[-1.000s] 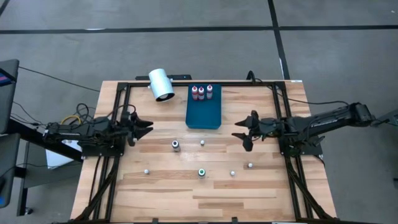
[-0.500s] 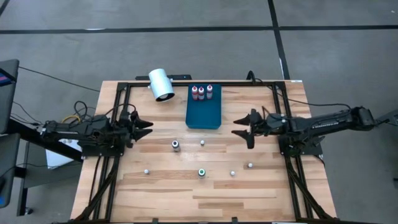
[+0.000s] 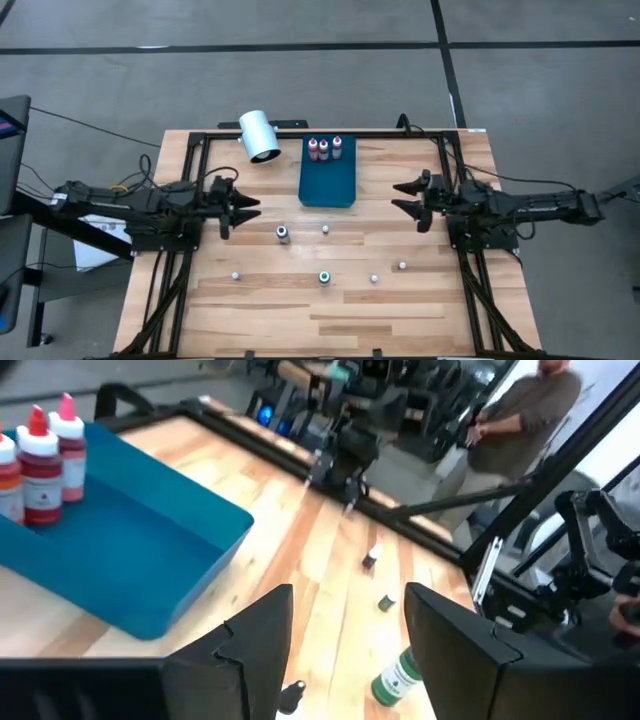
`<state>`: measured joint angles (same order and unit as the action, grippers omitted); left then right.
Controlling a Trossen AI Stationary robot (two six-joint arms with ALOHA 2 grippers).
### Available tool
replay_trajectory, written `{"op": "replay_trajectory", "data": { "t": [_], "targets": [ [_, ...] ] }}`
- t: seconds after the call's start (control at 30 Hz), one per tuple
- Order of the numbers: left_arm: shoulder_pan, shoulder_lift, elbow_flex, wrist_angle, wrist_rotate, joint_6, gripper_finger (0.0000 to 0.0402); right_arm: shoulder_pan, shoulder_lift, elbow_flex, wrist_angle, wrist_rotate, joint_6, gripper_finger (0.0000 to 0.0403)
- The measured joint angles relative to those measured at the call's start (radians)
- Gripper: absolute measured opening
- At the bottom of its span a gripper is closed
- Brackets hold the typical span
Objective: Pick & Place food coloring
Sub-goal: Put the big black food coloring bottle into the blue bin
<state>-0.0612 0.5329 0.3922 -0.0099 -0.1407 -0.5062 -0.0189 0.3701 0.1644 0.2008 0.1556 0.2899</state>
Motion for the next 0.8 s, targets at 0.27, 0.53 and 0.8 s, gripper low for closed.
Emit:
{"op": "replay_trajectory", "data": {
  "t": [0.27,0.53,0.8],
  "targets": [
    [-0.005,0.269,0.232,-0.181,0.066,-0.008,0.0185,0.001,-0.19,-0.008,-0.14,0.001,0.003,0.024],
    [-0.049,0.504,0.471,-0.403,0.065,-0.056,0.0185,-0.003,-0.308,-0.008,-0.25,0.001,0.001,0.024],
    [-0.075,0.6,0.551,-0.501,0.129,-0.245,0.0185,-0.001,-0.369,-0.008,-0.279,0.001,0.0,0.024]
  ]
}}
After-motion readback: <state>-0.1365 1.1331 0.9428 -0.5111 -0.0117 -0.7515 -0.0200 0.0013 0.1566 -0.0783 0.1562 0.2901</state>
